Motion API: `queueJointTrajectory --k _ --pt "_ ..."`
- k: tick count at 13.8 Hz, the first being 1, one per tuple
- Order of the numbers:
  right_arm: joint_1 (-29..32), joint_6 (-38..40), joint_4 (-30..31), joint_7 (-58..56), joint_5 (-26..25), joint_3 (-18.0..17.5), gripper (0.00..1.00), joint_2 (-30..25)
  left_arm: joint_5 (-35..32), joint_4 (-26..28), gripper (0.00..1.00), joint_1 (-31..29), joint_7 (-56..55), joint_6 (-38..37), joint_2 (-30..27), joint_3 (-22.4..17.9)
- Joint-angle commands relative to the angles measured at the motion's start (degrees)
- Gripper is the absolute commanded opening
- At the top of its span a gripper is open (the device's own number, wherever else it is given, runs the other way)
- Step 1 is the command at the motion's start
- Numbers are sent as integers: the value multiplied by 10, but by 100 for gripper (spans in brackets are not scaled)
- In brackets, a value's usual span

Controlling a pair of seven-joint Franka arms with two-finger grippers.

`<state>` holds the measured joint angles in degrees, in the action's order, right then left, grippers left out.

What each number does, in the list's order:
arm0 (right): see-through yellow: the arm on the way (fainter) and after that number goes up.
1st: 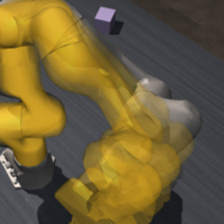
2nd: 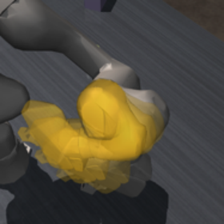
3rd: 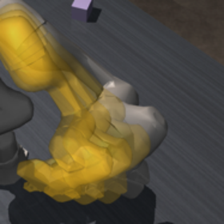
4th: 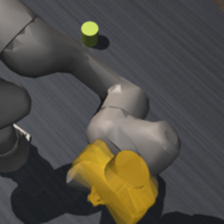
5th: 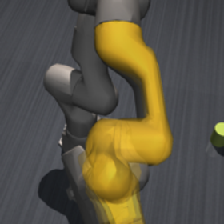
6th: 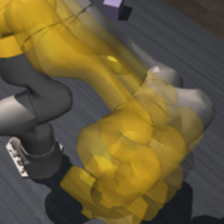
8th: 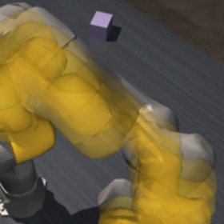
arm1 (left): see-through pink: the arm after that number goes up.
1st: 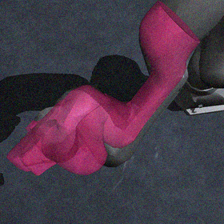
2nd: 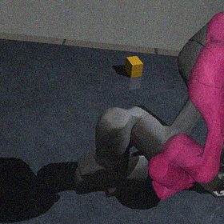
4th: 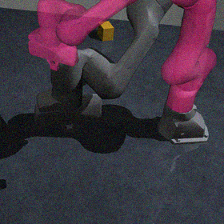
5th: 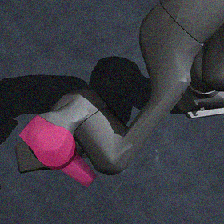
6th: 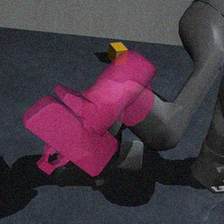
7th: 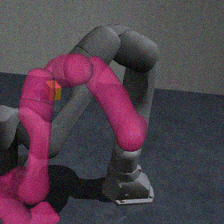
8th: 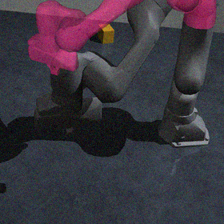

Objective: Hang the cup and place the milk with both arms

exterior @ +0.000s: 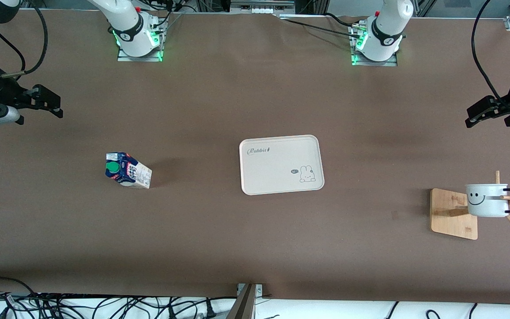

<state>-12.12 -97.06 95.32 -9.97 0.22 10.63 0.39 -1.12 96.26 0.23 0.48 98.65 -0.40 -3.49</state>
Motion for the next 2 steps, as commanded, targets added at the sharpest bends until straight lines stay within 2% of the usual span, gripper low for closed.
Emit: queueJointTrajectory --k 1,2 --pt "0 2 -9 1 0 0 100 3 -2 -18 100 6 8 -14 7 -5" --pt "0 2 -9 1 0 -1 100 3 -2 -18 100 6 8 -14 7 -5"
